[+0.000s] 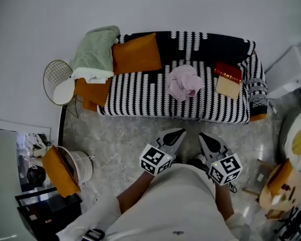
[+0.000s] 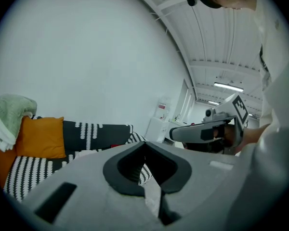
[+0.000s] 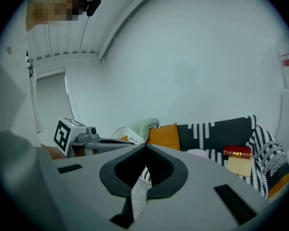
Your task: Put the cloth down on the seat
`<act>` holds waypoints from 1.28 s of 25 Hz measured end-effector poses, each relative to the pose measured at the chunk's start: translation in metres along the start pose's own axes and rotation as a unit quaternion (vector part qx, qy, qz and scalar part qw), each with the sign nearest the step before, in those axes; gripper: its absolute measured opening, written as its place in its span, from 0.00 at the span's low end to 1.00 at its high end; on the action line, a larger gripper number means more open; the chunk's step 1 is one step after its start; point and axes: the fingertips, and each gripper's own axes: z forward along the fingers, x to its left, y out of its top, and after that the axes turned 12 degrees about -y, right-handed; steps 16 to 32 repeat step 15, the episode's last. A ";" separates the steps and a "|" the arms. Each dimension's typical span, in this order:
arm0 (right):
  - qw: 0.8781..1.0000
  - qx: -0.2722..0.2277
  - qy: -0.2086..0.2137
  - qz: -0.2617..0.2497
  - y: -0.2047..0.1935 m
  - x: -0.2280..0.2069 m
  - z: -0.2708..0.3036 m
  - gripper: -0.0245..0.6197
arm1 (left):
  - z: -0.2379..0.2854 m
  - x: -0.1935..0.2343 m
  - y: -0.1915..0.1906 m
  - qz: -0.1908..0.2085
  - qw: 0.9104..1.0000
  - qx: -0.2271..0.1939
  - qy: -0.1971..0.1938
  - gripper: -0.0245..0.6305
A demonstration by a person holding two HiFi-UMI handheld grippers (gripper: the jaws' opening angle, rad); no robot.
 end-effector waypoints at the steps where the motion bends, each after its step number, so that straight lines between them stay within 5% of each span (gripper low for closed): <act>1: 1.000 0.000 -0.006 0.004 -0.003 -0.002 -0.003 0.05 | 0.002 -0.003 0.000 0.002 1.000 0.001 -0.004 0.06; 32: 0.999 -0.005 -0.030 0.012 -0.016 -0.002 -0.010 0.05 | -0.005 -0.009 -0.012 0.008 1.000 0.015 -0.003 0.06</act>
